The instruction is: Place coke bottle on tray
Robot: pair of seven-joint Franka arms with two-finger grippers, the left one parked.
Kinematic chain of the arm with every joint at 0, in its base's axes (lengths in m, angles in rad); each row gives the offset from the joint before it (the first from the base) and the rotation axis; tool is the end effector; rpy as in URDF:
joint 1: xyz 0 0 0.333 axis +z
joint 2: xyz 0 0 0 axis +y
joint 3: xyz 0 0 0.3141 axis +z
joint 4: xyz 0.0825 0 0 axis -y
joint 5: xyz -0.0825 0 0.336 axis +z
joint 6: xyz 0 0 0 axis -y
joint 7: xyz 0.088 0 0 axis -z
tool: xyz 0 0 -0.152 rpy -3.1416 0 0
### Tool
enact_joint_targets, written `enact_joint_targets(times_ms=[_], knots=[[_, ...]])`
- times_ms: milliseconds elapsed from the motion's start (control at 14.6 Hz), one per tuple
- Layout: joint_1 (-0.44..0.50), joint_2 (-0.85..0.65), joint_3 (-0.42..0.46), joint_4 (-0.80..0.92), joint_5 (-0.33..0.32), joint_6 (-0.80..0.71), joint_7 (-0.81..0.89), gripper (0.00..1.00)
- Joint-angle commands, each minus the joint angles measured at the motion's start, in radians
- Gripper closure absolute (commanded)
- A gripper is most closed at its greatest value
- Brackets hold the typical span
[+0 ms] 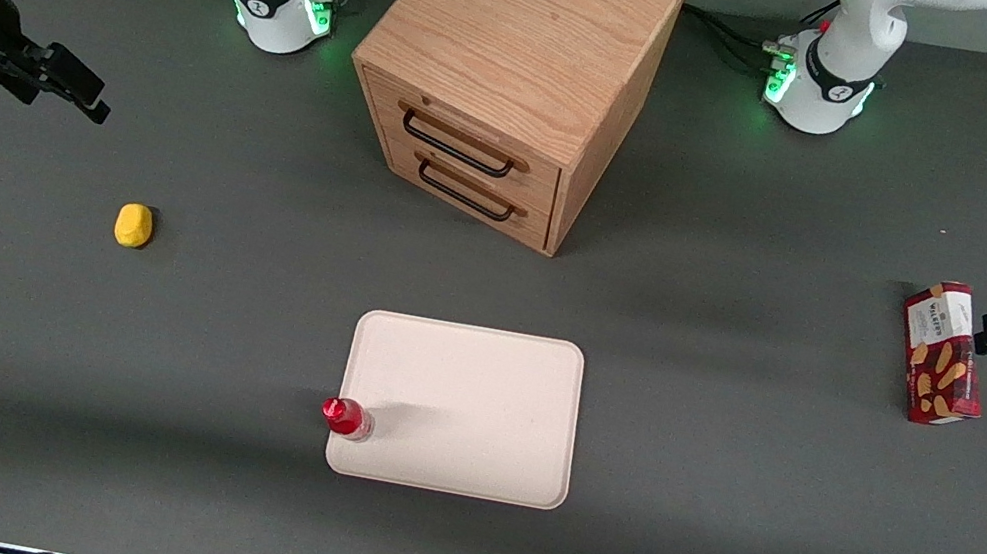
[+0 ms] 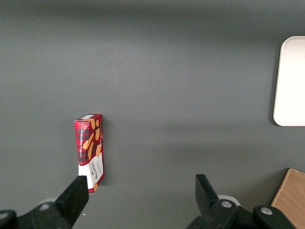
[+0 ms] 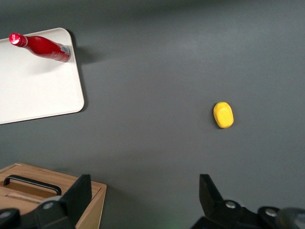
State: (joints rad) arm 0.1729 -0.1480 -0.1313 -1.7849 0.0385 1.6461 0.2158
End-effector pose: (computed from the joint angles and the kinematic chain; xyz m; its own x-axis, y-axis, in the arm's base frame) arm 0.4652 0.0211 0.5644 0.9846 -0.1746 -0.0047 -0.1745 -0.9829 -0.0580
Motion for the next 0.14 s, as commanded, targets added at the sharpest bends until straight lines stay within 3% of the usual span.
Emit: enact_joint_targets(times_ms=[0, 68], knots=[[0.010, 0.041, -0.004, 0.050, -0.035, -0.031, -0.020, 0.00], [0.011, 0.039, -0.001, 0.050, -0.035, -0.037, -0.015, 0.00]])
